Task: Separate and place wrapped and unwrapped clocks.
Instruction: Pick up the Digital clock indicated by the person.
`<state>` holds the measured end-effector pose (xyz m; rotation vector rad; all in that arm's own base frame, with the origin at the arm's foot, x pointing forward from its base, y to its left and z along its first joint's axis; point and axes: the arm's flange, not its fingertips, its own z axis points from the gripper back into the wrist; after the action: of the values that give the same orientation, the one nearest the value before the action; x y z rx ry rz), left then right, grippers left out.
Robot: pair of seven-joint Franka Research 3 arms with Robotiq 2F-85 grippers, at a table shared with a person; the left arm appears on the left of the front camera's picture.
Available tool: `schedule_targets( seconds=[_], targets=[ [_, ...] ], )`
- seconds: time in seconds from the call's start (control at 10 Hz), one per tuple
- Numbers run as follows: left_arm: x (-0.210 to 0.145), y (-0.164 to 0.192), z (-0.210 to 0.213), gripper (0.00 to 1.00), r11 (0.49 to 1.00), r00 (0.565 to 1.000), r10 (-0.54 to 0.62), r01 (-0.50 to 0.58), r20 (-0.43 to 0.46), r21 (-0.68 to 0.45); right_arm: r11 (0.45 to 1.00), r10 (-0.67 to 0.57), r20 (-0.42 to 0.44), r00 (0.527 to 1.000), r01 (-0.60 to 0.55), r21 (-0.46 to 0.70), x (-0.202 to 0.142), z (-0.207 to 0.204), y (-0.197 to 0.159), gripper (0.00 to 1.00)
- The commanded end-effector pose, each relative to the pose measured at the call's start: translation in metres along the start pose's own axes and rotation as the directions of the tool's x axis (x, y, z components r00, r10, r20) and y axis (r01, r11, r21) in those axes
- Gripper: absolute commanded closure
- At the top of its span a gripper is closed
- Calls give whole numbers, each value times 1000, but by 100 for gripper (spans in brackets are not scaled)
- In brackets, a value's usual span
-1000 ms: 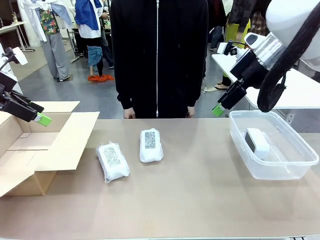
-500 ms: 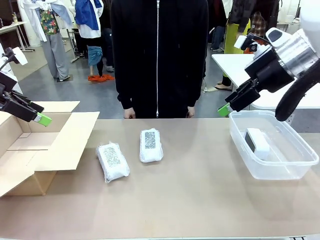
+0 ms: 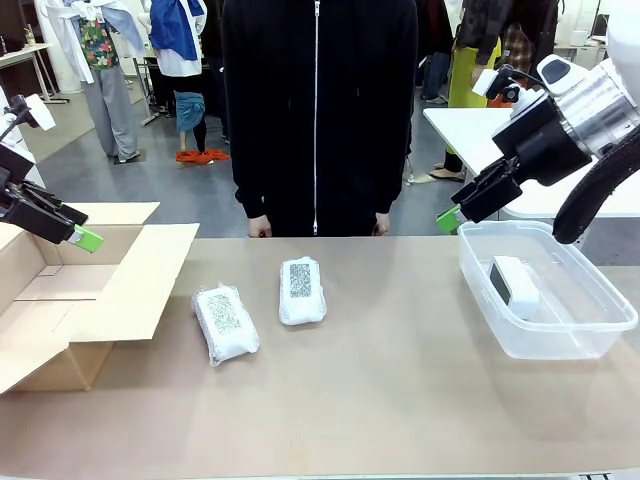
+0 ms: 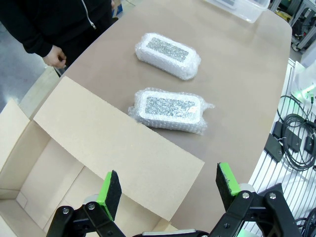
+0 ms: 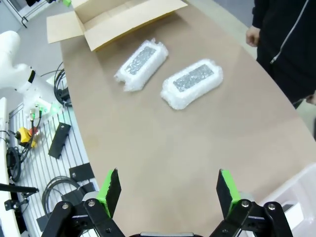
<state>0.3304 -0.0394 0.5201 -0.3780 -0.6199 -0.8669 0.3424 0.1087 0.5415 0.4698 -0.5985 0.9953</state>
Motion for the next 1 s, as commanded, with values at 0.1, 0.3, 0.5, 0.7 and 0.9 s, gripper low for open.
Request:
schedule_targets(
  seconds=[0.1, 0.3, 0.5, 0.7, 0.9],
  targets=[
    [0, 2, -1, 0, 1000, 1000, -5, 5, 14, -14, 1000, 2, -12, 1000, -2, 7, 0, 0, 0, 0],
    [0, 2, -1, 0, 1000, 1000, -5, 5, 14, -14, 1000, 2, -12, 1000, -2, 7, 0, 0, 0, 0],
    [0, 2, -1, 0, 1000, 1000, -5, 5, 14, -14, 1000, 2, -12, 1000, -2, 7, 0, 0, 0, 0],
    [0, 2, -1, 0, 1000, 1000, -5, 5, 14, -14, 1000, 2, -12, 1000, -2, 7, 0, 0, 0, 0],
    [0, 2, -1, 0, 1000, 1000, -5, 5, 14, -14, 1000, 2, -12, 1000, -2, 7, 0, 0, 0, 0]
  ],
)
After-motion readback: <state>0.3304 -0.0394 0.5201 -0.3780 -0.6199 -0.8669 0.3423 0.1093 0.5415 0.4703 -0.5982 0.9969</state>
